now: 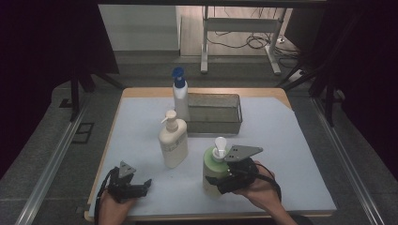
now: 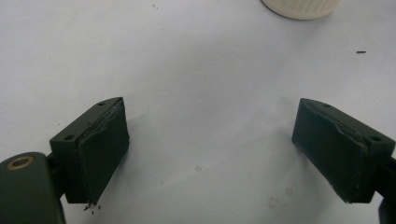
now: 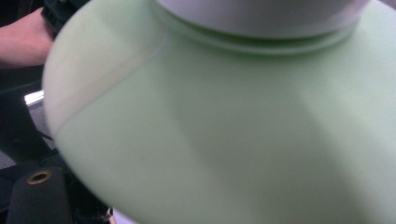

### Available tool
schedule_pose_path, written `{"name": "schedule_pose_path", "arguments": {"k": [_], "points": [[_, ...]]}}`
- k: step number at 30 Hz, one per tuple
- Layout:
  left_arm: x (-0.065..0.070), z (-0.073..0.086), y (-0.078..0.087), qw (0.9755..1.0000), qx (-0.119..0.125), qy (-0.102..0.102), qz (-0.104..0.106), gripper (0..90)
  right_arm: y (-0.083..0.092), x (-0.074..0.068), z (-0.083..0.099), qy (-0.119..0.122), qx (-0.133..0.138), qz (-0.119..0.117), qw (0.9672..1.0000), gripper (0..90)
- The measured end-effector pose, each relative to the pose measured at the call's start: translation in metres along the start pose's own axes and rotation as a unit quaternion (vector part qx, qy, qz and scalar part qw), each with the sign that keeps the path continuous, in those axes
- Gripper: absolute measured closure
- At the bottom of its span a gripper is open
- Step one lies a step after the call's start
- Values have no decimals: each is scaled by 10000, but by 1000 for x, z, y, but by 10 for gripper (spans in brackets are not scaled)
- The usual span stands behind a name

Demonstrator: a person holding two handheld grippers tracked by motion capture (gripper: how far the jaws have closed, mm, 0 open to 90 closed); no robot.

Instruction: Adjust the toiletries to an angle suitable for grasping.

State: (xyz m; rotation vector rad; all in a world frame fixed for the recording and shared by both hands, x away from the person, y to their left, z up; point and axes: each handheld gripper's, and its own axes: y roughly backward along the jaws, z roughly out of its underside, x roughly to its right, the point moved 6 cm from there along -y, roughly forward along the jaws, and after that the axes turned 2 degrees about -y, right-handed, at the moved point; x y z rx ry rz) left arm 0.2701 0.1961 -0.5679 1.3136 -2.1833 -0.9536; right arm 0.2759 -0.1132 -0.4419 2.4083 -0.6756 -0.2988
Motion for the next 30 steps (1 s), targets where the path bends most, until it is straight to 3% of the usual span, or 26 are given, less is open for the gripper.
{"name": "schedule_pose_path", "arguments": {"k": [17, 30], "points": [[0, 0, 0, 10000, 1, -12, 1, 106, -1, 23, -25, -131, 149, 218, 9996, 124], [0, 0, 0, 10000, 12, -10, 0, 106, -4, 49, -50, -187, 202, 427, 9987, 124]]}}
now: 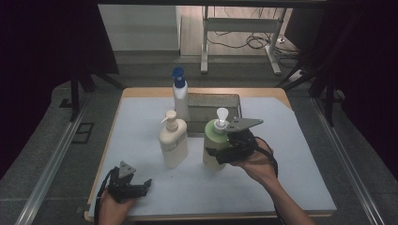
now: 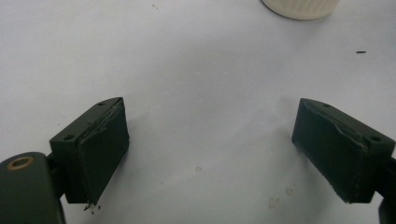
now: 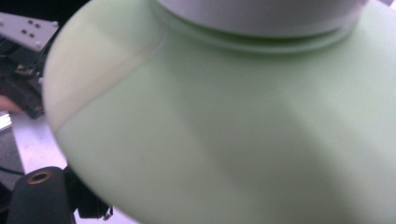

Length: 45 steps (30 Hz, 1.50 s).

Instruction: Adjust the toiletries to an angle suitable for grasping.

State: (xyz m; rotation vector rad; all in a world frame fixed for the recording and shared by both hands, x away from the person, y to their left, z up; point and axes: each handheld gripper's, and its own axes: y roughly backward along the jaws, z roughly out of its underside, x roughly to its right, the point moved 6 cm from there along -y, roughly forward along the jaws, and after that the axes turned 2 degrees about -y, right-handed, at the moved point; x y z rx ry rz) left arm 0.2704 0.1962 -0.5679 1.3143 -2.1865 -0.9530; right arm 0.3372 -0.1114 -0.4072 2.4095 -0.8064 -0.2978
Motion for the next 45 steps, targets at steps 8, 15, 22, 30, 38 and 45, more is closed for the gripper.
{"name": "schedule_pose_path", "arguments": {"k": [8, 15, 22, 30, 38, 45], "points": [[0, 0, 0, 10000, 2, 0, -1, 106, -7, 11, -13, -41, 37, 91, 9999, 124], [0, 0, 0, 10000, 0, -3, 0, 106, -9, 20, -23, -54, 64, 202, 9998, 124], [0, 0, 0, 10000, 0, -2, 2, 106, -12, 30, -34, -86, 88, 275, 9995, 124], [0, 0, 0, 10000, 2, -1, 0, 106, -14, 41, -45, -72, 115, 367, 9992, 124], [0, 0, 0, 10000, 2, -2, -1, 106, -16, 51, -57, -148, 178, 460, 9987, 124], [0, 0, 0, 10000, 2, -1, 0, 106, -20, 61, -66, -233, 208, 590, 9978, 124]]}}
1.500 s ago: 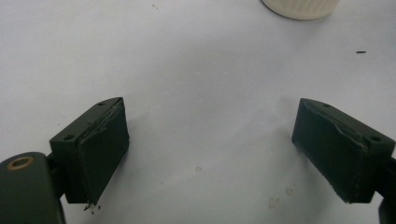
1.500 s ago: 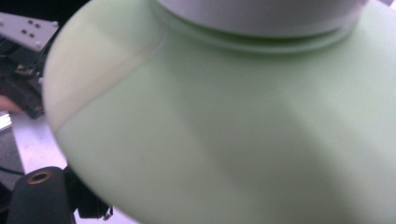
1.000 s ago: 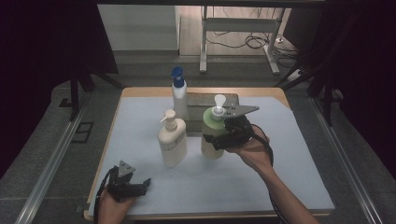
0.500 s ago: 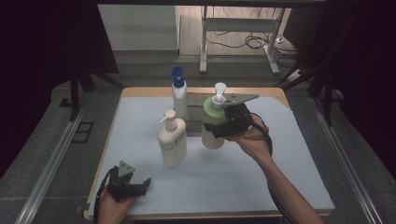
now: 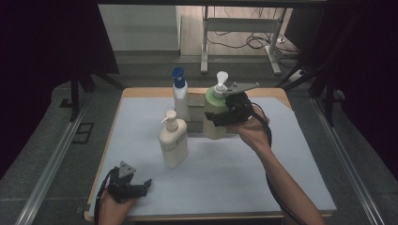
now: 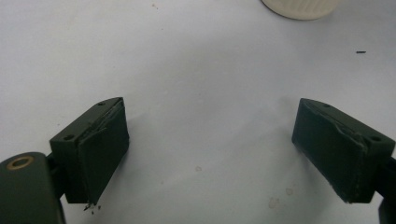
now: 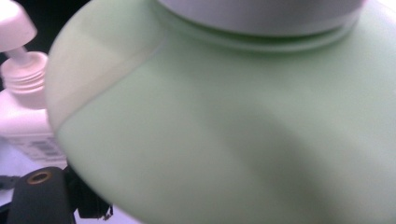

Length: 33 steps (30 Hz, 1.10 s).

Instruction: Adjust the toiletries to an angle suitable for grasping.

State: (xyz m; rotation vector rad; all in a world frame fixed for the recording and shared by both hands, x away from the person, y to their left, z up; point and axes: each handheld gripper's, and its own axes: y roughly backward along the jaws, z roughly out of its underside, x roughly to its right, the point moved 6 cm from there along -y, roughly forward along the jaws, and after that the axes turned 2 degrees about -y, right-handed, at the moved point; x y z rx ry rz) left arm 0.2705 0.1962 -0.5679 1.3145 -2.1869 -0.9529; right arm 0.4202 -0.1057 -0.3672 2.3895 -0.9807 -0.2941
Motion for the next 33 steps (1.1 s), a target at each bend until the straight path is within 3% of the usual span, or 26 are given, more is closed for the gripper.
{"name": "schedule_pose_path", "arguments": {"k": [33], "points": [[0, 0, 0, 10000, -10, 3, 6, 106, -34, 40, -26, -343, 160, 536, 9978, 124]]}}
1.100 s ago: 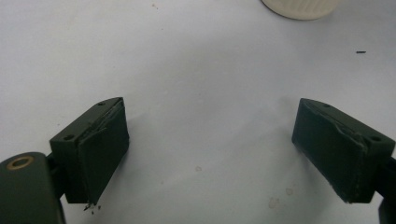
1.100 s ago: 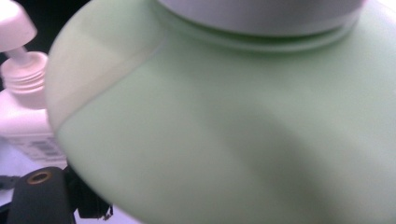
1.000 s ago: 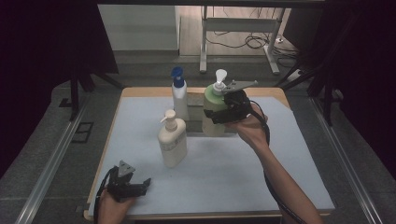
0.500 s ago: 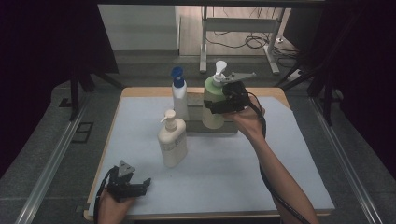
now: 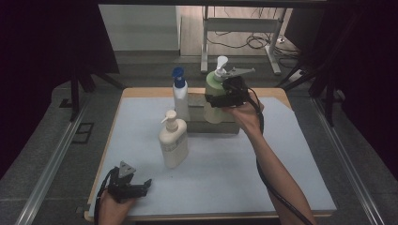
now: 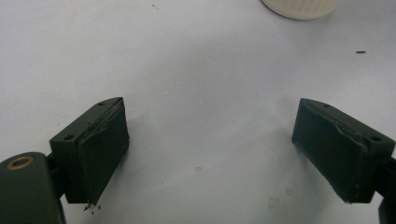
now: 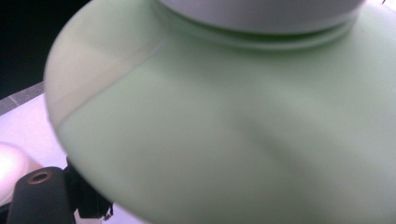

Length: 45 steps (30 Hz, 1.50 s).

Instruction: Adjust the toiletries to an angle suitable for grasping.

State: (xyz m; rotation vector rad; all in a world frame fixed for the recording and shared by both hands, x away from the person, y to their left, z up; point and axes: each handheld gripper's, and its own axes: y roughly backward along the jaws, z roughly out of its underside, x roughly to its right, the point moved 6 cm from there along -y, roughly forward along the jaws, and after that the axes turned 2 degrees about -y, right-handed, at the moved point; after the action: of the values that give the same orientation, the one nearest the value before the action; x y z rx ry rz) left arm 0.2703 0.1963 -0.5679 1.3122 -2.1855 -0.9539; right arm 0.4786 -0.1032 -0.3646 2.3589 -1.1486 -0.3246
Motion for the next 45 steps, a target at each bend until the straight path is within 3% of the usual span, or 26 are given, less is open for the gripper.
{"name": "schedule_pose_path", "arguments": {"k": [19, 45], "points": [[0, 0, 0, 10000, 5, 3, 1, 106, -29, 12, 11, -3, -75, 238, 9997, 124], [0, 0, 0, 10000, 5, 3, 1, 106, -54, 14, 43, -39, -372, 195, 9991, 123]]}}
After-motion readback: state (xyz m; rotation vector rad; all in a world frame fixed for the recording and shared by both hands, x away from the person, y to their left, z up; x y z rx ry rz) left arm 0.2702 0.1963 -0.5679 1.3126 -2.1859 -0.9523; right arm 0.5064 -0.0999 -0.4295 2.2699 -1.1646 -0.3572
